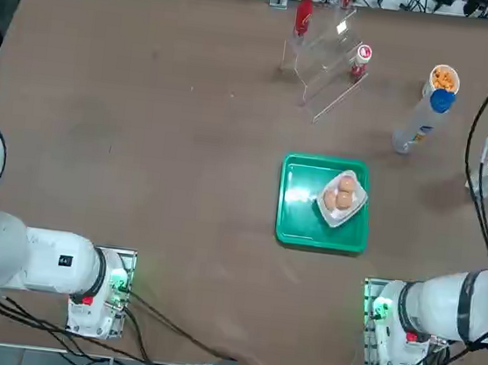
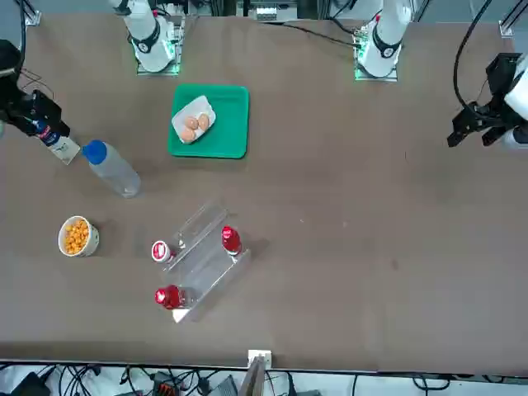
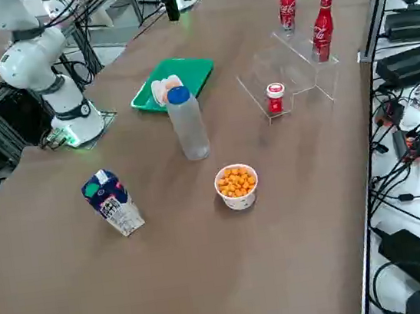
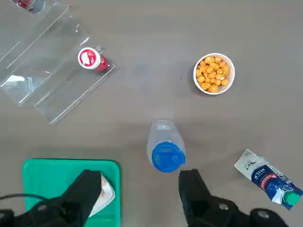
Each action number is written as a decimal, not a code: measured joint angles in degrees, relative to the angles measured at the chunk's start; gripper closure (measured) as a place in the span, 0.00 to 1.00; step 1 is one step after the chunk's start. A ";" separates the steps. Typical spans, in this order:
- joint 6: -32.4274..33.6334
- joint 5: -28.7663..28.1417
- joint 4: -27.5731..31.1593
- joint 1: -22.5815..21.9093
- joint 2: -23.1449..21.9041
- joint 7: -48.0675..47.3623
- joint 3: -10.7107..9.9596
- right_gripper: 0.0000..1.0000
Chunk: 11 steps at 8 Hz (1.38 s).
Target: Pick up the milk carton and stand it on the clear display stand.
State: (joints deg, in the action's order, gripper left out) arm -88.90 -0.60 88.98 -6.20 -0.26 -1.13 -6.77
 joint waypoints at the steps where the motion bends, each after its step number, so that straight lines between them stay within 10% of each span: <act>1: 0.42 0.00 -0.01 -0.02 -0.11 0.06 0.01 0.00; 6: 1.21 1.33 -0.01 0.95 -0.15 3.44 -0.34 0.00; 11: 1.46 3.74 4.36 10.23 -0.29 37.44 -1.03 0.00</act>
State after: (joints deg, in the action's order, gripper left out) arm -87.44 3.15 93.35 4.03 -0.56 36.31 -7.80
